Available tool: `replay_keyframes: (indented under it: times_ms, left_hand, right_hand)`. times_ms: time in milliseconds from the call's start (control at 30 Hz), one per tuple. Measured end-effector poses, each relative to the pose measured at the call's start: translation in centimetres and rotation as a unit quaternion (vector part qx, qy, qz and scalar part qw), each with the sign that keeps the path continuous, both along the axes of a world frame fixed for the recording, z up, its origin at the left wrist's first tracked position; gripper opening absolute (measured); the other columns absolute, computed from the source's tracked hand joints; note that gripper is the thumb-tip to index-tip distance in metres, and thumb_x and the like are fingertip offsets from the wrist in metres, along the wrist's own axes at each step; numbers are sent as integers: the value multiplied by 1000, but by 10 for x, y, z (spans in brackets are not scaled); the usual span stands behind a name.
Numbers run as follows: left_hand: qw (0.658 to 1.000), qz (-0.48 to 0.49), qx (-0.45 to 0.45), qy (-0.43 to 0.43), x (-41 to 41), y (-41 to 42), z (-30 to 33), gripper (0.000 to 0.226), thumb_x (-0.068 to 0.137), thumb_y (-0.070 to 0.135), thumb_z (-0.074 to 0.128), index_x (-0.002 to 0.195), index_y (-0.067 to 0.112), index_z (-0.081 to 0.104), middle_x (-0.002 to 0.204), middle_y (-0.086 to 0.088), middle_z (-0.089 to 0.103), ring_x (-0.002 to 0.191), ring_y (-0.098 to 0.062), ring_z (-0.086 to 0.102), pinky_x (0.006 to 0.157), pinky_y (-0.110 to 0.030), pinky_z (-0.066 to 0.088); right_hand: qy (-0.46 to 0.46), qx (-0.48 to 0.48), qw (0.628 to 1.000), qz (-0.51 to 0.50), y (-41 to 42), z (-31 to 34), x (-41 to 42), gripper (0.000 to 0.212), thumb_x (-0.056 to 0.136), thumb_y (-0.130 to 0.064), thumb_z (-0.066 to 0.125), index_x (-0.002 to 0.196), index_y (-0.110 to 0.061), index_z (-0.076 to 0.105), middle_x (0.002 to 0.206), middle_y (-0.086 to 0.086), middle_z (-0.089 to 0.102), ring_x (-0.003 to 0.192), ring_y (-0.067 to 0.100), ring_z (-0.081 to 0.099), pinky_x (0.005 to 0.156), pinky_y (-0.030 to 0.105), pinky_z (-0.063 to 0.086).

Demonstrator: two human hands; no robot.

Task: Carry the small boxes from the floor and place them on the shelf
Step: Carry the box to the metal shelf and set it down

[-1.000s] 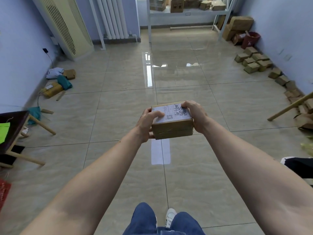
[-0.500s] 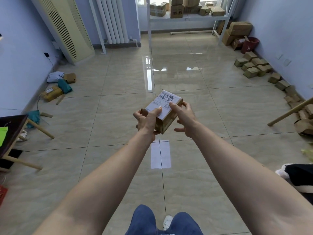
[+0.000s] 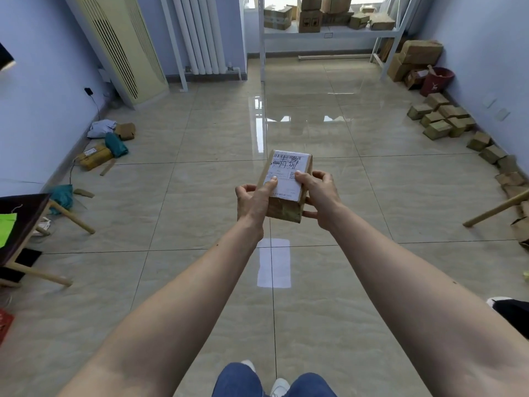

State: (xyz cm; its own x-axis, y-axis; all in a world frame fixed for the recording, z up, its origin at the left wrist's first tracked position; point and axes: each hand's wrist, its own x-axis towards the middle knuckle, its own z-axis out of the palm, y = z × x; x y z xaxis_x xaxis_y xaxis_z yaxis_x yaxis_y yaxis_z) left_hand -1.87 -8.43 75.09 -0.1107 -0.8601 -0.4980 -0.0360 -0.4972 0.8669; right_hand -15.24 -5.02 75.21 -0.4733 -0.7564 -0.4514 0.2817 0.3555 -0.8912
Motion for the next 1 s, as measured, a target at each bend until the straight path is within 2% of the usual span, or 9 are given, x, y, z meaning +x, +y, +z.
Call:
replay_keyframes:
  times_ms: [67,133,267,433,533,600,767,900,1000]
  left_hand:
    - [1000,-30,1,-7,-1,-11,5,50,84,42,68,122,21,45,106,-2,66,85,-15,61,73,-36,46]
    - [998,-68,0,-15,-4,-23,9,51,84,38,66,129,24,47,111,-5,68,88,-20,63,79,-41,49]
    - [994,-105,-11,-7,-12,-55,16,45,87,31,65,131,29,53,104,-1,69,84,-17,64,70,-32,50]
    - [991,-131,-17,-1,-26,-105,22,40,87,30,65,127,31,57,101,2,70,85,-17,64,89,-44,49]
    - [991,-129,-29,5,-33,-140,29,43,87,28,67,128,30,55,100,5,69,81,-11,63,66,-30,43]
    - [991,-128,-35,9,-37,-163,33,47,87,27,68,132,29,52,105,2,69,78,-10,64,59,-27,40]
    - [991,-119,-52,26,-53,-216,30,60,83,27,72,138,25,48,116,-3,70,85,-15,69,58,-25,49]
    - [990,-120,-71,16,-71,-257,25,65,78,32,75,137,30,49,118,-5,70,93,-20,71,62,-26,49]
    - [990,-120,-75,16,-88,-293,21,67,79,30,77,139,30,48,118,-7,71,93,-21,72,62,-25,51]
  right_hand:
    - [8,3,1000,6,-11,-1,-6,54,87,-37,67,130,-21,39,104,-3,65,90,16,67,62,35,53]
    - [11,4,1000,13,-23,-2,-10,52,87,-37,67,128,-19,40,106,0,66,92,17,68,63,37,56]
    - [19,1,1000,21,-53,-3,-19,48,88,-38,66,125,-17,43,108,3,67,98,21,69,72,43,59]
    - [46,-18,999,11,-106,5,-33,46,90,-40,64,125,-16,47,105,1,68,87,16,68,65,34,54]
    - [52,-24,998,8,-140,9,-39,45,92,-41,62,126,-14,49,104,1,69,84,15,68,67,34,56]
    - [54,-27,998,7,-162,11,-44,47,92,-41,61,129,-14,51,108,3,70,86,15,69,67,34,56]
    - [51,-48,997,17,-209,15,-54,40,95,-31,59,131,-14,55,105,0,70,81,11,68,56,26,53]
    - [55,-41,998,-3,-249,10,-68,45,93,-31,62,133,-10,53,117,6,69,86,16,69,59,28,54]
    - [51,-30,998,-30,-282,5,-85,46,90,-33,68,124,-9,48,118,10,65,88,18,68,64,32,56]
